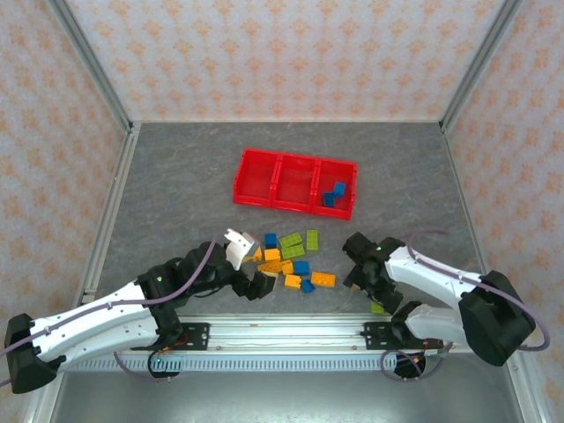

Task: Sort the legos into containers by color
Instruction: Pick up the lego from the bottom-right of the table.

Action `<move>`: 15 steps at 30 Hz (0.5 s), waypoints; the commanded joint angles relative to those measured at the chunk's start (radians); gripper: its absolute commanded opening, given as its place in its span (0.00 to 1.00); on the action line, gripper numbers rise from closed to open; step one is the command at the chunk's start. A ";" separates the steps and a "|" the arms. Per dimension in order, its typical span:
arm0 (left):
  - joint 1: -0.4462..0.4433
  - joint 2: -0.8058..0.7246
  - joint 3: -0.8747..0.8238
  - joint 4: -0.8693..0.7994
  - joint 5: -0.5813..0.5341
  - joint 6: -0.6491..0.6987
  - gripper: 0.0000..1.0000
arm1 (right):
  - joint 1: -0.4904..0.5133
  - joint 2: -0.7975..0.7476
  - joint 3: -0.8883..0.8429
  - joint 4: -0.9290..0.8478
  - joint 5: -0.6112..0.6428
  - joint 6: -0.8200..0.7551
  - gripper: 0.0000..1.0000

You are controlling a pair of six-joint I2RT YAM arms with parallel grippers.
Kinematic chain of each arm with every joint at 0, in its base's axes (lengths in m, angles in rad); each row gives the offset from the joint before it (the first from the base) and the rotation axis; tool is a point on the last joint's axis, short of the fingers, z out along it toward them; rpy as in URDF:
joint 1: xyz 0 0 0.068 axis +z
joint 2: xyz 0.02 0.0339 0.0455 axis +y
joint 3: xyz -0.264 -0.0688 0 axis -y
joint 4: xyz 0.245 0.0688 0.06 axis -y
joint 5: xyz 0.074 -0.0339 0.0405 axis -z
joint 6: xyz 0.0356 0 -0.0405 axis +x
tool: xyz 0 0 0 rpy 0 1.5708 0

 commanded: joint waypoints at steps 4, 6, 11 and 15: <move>-0.005 -0.003 0.003 0.001 0.000 0.009 0.99 | 0.008 -0.074 -0.050 0.175 -0.081 0.061 0.98; -0.005 0.003 0.004 0.000 -0.002 0.009 0.99 | 0.008 -0.093 -0.050 0.232 -0.100 0.088 0.95; -0.006 0.015 0.007 -0.005 -0.009 0.007 0.99 | 0.008 -0.062 -0.030 0.279 -0.104 0.090 0.88; -0.006 0.016 0.005 -0.005 -0.014 0.007 0.99 | 0.008 -0.021 -0.018 0.263 -0.104 0.054 0.86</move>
